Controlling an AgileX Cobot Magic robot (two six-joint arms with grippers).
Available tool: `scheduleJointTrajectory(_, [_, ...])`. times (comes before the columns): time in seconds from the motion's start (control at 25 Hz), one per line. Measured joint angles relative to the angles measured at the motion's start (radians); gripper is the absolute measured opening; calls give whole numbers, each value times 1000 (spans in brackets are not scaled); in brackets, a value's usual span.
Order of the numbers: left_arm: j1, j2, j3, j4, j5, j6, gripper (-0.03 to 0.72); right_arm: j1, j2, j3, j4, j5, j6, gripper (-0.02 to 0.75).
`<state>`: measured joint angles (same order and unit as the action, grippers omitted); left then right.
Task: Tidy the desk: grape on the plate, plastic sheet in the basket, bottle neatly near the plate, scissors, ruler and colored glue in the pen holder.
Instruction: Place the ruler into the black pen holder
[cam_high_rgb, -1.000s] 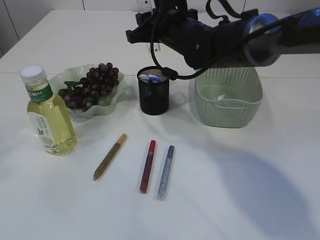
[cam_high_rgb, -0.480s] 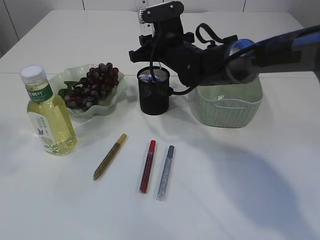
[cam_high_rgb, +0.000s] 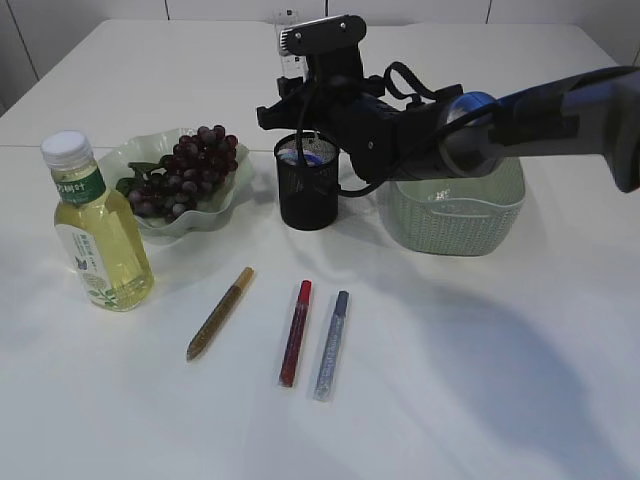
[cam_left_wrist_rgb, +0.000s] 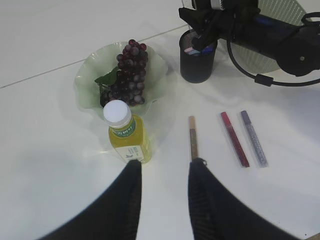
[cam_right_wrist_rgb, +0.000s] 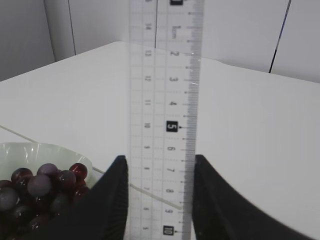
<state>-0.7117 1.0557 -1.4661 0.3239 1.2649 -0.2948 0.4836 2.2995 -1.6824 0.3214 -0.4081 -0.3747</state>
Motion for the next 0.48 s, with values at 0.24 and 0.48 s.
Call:
scheduleJointTrajectory(0.24, [0, 0, 0, 0, 0, 0, 239, 0, 0, 0, 0, 0, 5, 293])
scheduleJointTrajectory(0.48, [0, 0, 0, 0, 0, 0, 239, -1, 6, 0, 0, 4, 5, 300])
